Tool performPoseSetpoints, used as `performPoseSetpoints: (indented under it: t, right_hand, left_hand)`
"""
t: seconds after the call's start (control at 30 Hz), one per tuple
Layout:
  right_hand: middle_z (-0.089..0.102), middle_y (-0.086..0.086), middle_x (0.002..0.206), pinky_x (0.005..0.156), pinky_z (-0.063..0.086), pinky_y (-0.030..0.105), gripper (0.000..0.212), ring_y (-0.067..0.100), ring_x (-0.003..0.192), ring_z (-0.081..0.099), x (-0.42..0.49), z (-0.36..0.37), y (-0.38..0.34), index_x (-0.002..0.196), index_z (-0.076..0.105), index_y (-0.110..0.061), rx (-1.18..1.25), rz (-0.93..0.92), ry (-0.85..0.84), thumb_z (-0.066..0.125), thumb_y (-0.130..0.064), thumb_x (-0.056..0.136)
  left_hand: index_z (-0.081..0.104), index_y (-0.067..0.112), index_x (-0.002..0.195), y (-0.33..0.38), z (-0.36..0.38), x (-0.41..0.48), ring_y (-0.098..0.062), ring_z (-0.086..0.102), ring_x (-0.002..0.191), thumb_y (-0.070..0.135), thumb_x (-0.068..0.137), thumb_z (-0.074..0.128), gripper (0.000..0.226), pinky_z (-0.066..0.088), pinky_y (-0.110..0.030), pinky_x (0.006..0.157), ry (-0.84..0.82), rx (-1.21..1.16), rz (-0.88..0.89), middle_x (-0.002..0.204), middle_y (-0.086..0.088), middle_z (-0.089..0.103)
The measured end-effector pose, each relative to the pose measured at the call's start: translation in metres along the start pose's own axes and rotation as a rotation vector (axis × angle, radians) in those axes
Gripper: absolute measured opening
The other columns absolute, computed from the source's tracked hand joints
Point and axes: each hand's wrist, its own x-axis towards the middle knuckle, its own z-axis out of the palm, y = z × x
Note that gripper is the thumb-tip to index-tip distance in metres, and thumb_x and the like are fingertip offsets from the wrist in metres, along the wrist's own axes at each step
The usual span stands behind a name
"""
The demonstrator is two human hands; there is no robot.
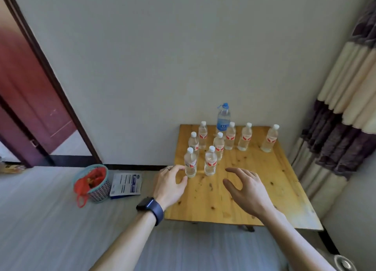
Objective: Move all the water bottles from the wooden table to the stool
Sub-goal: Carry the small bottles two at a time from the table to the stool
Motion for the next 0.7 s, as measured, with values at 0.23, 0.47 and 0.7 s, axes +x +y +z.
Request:
performPoseSetpoints:
  t: [0.23, 0.47, 0.7]
  right_hand:
    - [0.059, -0.012, 0.131, 0.098, 0.037, 0.028, 0.047, 0.02, 0.13, 0.044, 0.102, 0.065, 0.032, 0.136, 0.05, -0.04, 0.053, 0.161, -0.117, 0.061, -0.05, 0.091]
    - [0.051, -0.003, 0.142, 0.101, 0.038, 0.033, 0.066, 0.025, 0.131, 0.043, 0.202, 0.129, 0.092, 0.146, 0.039, -0.033, 0.064, 0.332, -0.322, 0.063, -0.053, 0.088]
    - [0.034, 0.001, 0.155, 0.108, 0.037, 0.04, 0.097, 0.031, 0.135, 0.04, 0.294, 0.17, 0.139, 0.155, 0.02, -0.034, 0.102, 0.361, -0.413, 0.079, -0.043, 0.078]
  left_hand:
    - [0.051, 0.028, 0.134, -0.062, 0.05, 0.117, -0.017, 0.053, 0.121, 0.033, 0.094, 0.062, 0.042, 0.036, -0.021, 0.084, -0.156, -0.115, -0.192, 0.13, 0.001, 0.058]
    - [0.03, 0.028, 0.149, -0.101, 0.13, 0.21, -0.016, 0.051, 0.119, 0.044, 0.086, 0.072, 0.078, 0.037, -0.024, 0.087, -0.225, -0.284, -0.449, 0.147, -0.001, 0.043]
    - [0.02, 0.033, 0.148, -0.11, 0.205, 0.259, -0.018, 0.045, 0.123, 0.06, 0.062, 0.084, 0.11, 0.042, -0.028, 0.095, -0.263, -0.388, -0.641, 0.139, -0.001, 0.042]
